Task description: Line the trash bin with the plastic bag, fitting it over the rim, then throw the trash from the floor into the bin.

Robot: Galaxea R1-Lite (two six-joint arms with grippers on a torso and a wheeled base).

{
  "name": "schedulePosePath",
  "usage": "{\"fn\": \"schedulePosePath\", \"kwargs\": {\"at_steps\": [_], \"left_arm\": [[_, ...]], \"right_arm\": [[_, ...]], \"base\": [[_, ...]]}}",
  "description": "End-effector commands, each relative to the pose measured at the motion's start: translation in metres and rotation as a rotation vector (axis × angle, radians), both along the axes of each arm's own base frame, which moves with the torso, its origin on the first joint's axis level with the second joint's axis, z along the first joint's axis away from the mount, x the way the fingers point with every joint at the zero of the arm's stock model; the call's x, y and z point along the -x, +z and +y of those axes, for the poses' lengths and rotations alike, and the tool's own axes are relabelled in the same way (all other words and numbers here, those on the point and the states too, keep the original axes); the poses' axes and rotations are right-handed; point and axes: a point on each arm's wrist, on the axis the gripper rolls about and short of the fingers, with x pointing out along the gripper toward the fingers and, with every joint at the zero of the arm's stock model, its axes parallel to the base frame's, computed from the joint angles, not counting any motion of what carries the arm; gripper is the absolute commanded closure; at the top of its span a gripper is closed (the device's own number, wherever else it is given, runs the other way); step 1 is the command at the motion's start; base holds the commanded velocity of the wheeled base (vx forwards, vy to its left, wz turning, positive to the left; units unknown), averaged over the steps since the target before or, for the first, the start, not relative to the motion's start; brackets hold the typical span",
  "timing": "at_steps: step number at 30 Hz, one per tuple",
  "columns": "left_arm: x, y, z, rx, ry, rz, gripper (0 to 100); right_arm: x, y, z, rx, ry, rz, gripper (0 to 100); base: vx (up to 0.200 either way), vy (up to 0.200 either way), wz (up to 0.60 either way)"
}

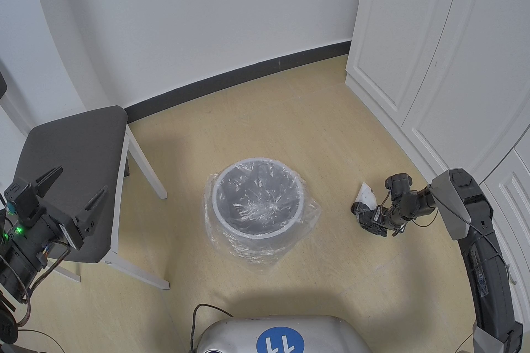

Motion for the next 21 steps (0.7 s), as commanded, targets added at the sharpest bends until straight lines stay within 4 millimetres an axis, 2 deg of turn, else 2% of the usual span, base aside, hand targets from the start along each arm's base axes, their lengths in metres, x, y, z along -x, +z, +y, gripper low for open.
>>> {"fn": "schedulePosePath", "kwargs": {"at_steps": [1, 5, 8, 9, 12, 17, 21], "left_arm": [[0.001, -0.002, 0.0, -0.003, 0.0, 0.007, 0], [0.001, -0.004, 0.0, -0.019, -0.003, 0.011, 0], [0.003, -0.007, -0.001, -0.032, -0.009, 0.021, 0], [0.004, -0.009, -0.002, -0.044, -0.023, 0.027, 0], [0.006, -0.011, -0.003, -0.05, -0.034, 0.032, 0], [0.008, -0.01, -0.003, -0.049, -0.035, 0.024, 0], [0.008, -0.01, -0.003, -0.048, -0.035, 0.021, 0]], "right_arm": [[0.0, 0.0, 0.001, 0.001, 0.0, 0.001, 100], [-0.001, -0.001, 0.001, 0.018, -0.014, -0.006, 100], [-0.006, -0.009, 0.007, 0.061, -0.05, -0.03, 100], [-0.005, -0.025, 0.015, 0.114, -0.081, -0.016, 100], [0.005, -0.035, 0.018, 0.214, -0.138, 0.073, 100], [0.006, -0.036, 0.017, 0.225, -0.143, 0.084, 100], [0.005, -0.035, 0.017, 0.244, -0.229, 0.051, 100]], "base": [[0.0, 0.0, 0.0], [0.0, 0.0, 0.0], [0.0, 0.0, 0.0], [0.0, 0.0, 0.0], [0.0, 0.0, 0.0], [0.0, 0.0, 0.0], [0.0, 0.0, 0.0]]}}
